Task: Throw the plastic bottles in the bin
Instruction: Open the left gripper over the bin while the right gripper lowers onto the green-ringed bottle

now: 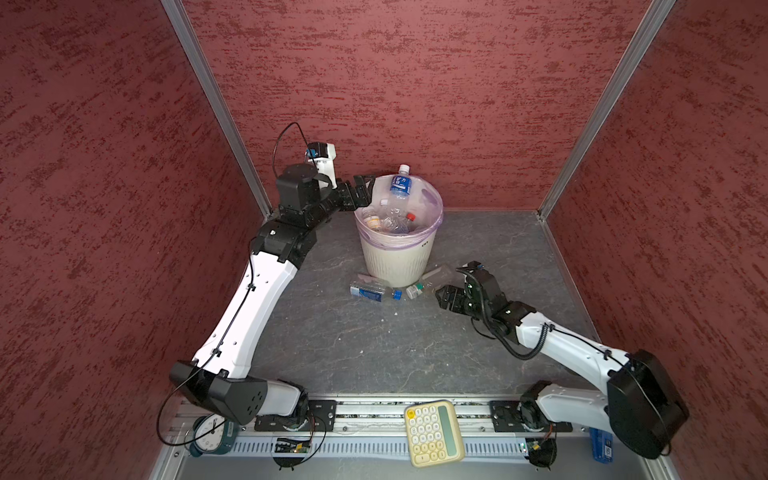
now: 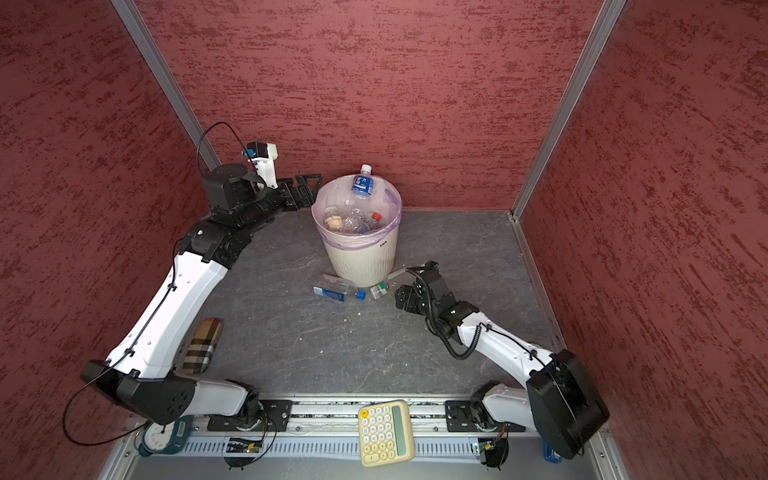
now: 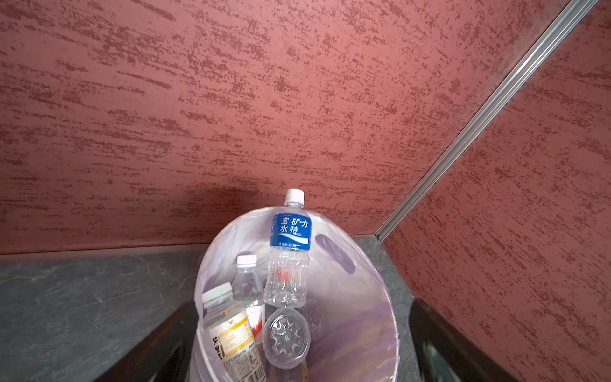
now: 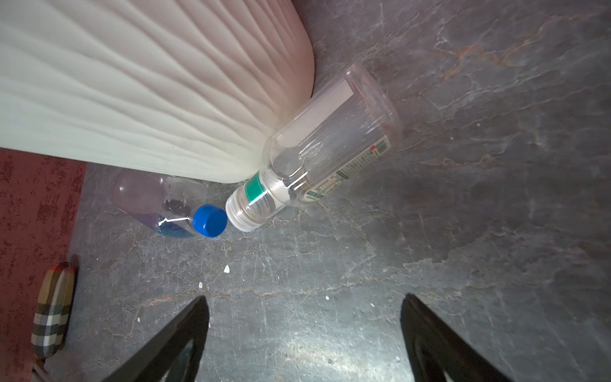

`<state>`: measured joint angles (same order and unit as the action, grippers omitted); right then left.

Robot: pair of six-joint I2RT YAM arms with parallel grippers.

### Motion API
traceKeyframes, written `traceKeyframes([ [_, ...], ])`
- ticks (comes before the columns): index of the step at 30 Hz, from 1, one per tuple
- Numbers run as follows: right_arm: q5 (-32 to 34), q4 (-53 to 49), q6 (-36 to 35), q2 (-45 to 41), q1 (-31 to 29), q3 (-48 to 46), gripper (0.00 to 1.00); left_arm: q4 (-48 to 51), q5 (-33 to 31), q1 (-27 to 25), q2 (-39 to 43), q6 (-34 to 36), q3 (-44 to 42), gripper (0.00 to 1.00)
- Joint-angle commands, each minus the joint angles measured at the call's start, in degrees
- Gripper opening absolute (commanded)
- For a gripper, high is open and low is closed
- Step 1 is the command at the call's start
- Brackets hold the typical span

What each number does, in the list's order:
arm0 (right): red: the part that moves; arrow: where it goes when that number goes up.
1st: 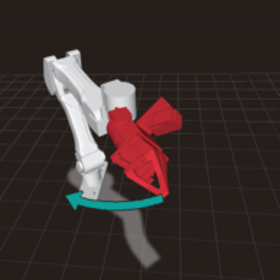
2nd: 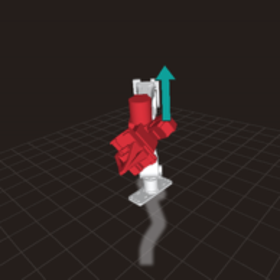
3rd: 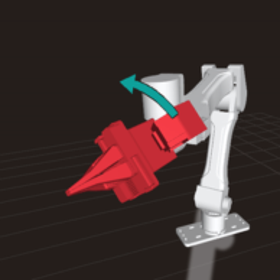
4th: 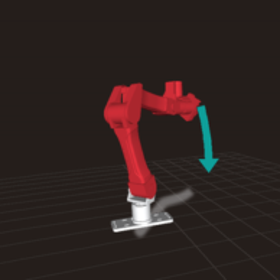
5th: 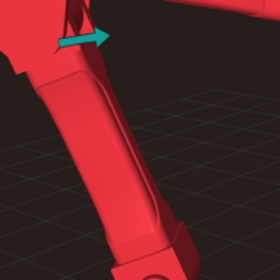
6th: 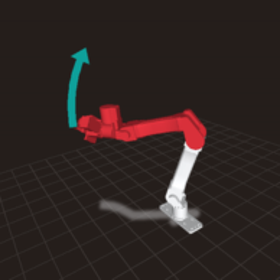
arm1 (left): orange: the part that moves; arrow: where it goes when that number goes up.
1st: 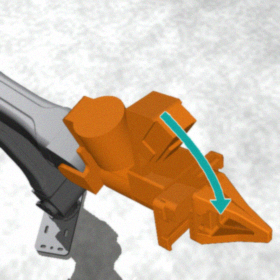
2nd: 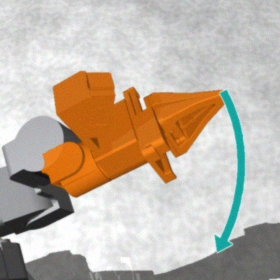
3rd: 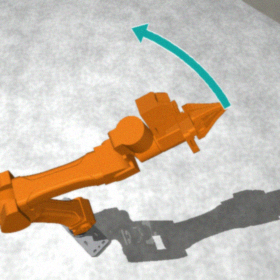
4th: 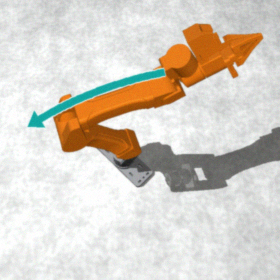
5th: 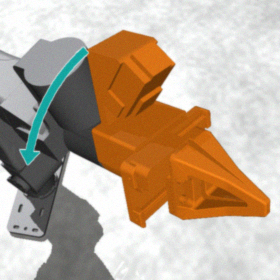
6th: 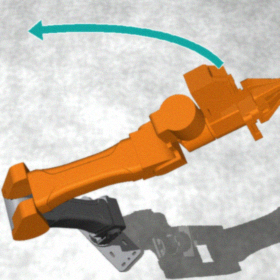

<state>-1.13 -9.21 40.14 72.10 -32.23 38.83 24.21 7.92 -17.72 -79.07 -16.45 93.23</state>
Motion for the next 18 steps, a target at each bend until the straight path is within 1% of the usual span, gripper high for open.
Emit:
traceKeyframes([
  [1,-1.27,2.20,2.54,2.22,0.41,2.84,0.93,-0.63,-0.53,0.23,1.97,0.93,-4.38,1.00],
  [5,-1.31,2.37,4.97,6.11,0.54,5.81,0.94,-1.84,-1.34,0.57,5.49,0.22,-11.97,0.99],
  [12,1.11,-3.74,8.27,16.70,1.28,15.07,0.96,-4.69,-1.77,2.21,12.28,-2.40,-26.73,0.99],
  [15,3.13,-6.97,8.92,20.20,1.47,18.83,0.96,-4.99,-1.63,3.00,14.84,-3.09,-30.78,0.99],
  [18,4.50,-7.82,9.67,21.76,1.81,19.97,0.97,-4.37,-1.56,3.78,16.37,-2.98,-33.04,0.99],
])
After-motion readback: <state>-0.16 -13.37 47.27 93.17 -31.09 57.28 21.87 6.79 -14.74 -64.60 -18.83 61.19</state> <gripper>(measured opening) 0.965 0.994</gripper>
